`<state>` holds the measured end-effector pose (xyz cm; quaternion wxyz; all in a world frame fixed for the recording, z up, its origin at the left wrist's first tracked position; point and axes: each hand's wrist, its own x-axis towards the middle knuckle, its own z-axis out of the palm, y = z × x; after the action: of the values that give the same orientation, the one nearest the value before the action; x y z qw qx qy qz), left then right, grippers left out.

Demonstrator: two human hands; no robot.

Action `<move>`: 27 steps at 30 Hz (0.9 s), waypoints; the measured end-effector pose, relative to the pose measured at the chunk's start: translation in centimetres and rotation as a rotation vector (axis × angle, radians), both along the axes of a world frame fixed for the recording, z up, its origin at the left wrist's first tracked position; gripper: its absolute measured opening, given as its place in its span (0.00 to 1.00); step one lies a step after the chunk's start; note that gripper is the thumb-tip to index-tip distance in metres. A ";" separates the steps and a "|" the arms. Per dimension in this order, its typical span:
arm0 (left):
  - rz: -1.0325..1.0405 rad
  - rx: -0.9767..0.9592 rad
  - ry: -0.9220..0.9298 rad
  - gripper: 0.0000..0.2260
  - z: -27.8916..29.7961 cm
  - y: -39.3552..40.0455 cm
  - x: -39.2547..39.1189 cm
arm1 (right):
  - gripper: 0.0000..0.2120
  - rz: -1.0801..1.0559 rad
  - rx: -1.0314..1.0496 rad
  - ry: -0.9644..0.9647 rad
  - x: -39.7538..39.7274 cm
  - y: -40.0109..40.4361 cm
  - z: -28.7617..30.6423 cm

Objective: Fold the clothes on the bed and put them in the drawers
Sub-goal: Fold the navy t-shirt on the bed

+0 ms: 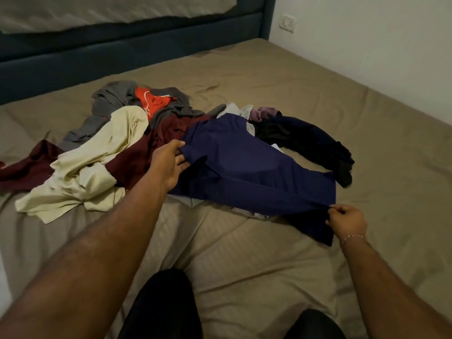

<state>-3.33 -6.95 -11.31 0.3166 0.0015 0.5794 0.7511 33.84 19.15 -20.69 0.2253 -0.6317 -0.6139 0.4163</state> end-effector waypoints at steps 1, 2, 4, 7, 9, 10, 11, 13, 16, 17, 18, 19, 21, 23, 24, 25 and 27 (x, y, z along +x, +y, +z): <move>-0.051 -0.016 0.012 0.12 -0.4 1.7 -0.8 | 0.09 -0.039 -0.052 0.050 -0.7 1.2 -0.3; -0.094 -0.044 0.027 0.20 -1.0 2.9 -1.4 | 0.11 -0.049 -0.073 0.069 -1.2 1.9 -0.4; -0.095 -0.201 0.101 0.29 -2.8 4.2 -2.2 | 0.19 -0.023 -0.048 0.009 -2.0 2.7 -1.1; 0.073 -0.636 0.334 0.22 -7.1 2.6 -2.3 | 0.33 -0.107 -0.038 -0.172 -1.5 2.3 -3.1; 0.137 -0.863 0.351 0.20 -10.8 0.3 -2.3 | 0.37 -0.198 -0.161 -0.270 -0.3 1.4 -4.3; 0.141 -0.929 0.294 0.22 -12.3 -0.8 -2.3 | 0.37 -0.228 -0.229 -0.282 0.2 1.1 -4.9; 0.131 -0.950 0.214 0.23 -13.4 -1.6 -2.6 | 0.36 -0.254 -0.282 -0.267 0.3 1.0 -5.4; 0.101 -0.886 0.083 0.22 -15.4 -2.3 -3.4 | 0.34 -0.305 -0.329 -0.184 0.5 1.4 -6.4; 0.183 -0.719 0.021 0.11 -15.3 -1.9 -4.7 | 0.15 -0.371 -0.366 0.098 -0.3 1.7 -5.9; 0.245 -0.682 0.009 0.07 -15.1 -1.6 -5.1 | 0.11 -0.374 -0.389 0.155 -0.7 1.7 -5.8; 0.300 -0.656 0.005 0.07 -15.0 -1.3 -5.2 | 0.13 -0.366 -0.412 0.180 -0.7 1.6 -5.7; 0.344 -0.627 0.002 0.08 -14.7 -1.1 -5.1 | 0.13 -0.362 -0.432 0.202 -0.8 1.3 -5.6; 0.406 -0.534 -0.029 0.08 -13.7 -0.9 -4.6 | 0.08 -0.391 -0.463 0.262 -1.0 0.7 -5.2; 0.438 -0.438 -0.052 0.06 -12.6 -1.3 -4.0 | 0.03 -0.457 -0.485 0.374 -0.8 -0.1 -4.3; 0.452 -0.384 -0.064 0.06 -11.9 -1.7 -3.6 | 0.05 -0.488 -0.500 0.435 -0.6 -0.5 -3.9; 0.463 -0.334 -0.073 0.06 -11.4 -2.2 -3.3 | 0.07 -0.510 -0.515 0.485 -0.4 -0.8 -3.5; 0.473 -0.285 -0.047 0.05 -10.3 -3.5 -2.5 | 0.08 -0.517 -0.525 0.529 0.2 -1.5 -2.5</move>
<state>-5.87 -10.42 -21.63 0.1429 -0.1957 0.6560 0.7149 34.07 17.64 -23.24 0.3032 -0.6720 -0.2308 0.6350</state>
